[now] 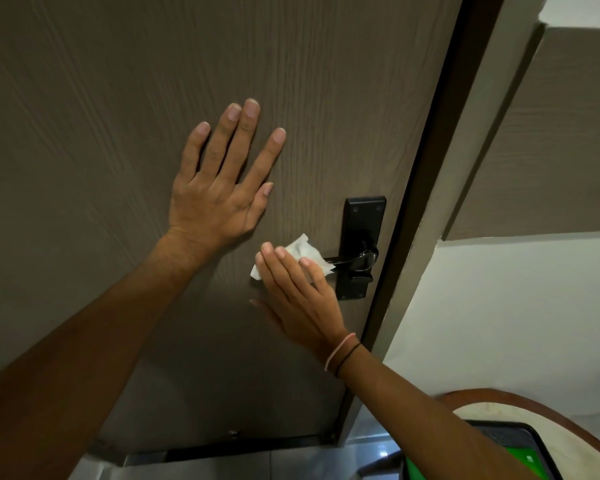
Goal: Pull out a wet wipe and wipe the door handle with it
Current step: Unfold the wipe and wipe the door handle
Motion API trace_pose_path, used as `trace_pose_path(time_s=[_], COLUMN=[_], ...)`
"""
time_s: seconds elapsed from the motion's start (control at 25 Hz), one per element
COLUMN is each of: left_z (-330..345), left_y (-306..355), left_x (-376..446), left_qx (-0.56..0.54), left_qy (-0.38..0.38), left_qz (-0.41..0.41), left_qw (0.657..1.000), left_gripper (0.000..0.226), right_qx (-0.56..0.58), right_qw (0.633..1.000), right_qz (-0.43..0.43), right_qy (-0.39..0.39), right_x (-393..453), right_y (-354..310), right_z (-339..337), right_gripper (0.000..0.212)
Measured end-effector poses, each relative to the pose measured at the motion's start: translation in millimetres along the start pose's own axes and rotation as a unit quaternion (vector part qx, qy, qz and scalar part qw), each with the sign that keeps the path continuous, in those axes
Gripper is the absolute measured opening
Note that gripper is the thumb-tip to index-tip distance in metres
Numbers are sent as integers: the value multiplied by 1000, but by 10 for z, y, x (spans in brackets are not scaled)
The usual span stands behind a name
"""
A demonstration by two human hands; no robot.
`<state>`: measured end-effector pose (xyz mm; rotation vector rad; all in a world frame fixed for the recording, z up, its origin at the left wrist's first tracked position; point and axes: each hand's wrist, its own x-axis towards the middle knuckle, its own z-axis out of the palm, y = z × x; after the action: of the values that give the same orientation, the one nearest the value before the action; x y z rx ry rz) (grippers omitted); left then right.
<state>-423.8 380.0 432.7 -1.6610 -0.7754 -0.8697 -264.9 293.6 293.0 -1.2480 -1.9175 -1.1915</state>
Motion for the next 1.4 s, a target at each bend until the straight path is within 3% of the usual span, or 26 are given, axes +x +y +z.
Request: trace_pose_path(time_s=[0.16,0.48,0.68,1.0,1.2,1.32,1.4], left_z=[0,-5,-10,17,19,17,3], left_y=[-22,2,-6,4,0,4,3], left_x=[8,35,35,16,5,-21,-4], left_qx=[19,39,33,5,-4,-13,-21], left_qy=[13,25,26,21,16,12,6], left_qz=[4,14,18,-3,2,1,-2], left_qw=[1000,999,999,1000,1000,1000,1000], left_gripper=[65,65,64,63,64,66,67], right_qx=[21,125,239,104,81,111,201], right_qw=[999,977,942,983,997,993,979], right_qz=[-41,166,233,151,6,-43,-40], right_qy=[-22,-38,30,16,-11,15,6], right_x=[-355,-654,-303,-135,65,233,342], right_y=[220,580,554,563,237,67,-39], right_z=[58,-111,-171,-138,-133,-184,-323], right_gripper=[86,82,77,54,48,45,35])
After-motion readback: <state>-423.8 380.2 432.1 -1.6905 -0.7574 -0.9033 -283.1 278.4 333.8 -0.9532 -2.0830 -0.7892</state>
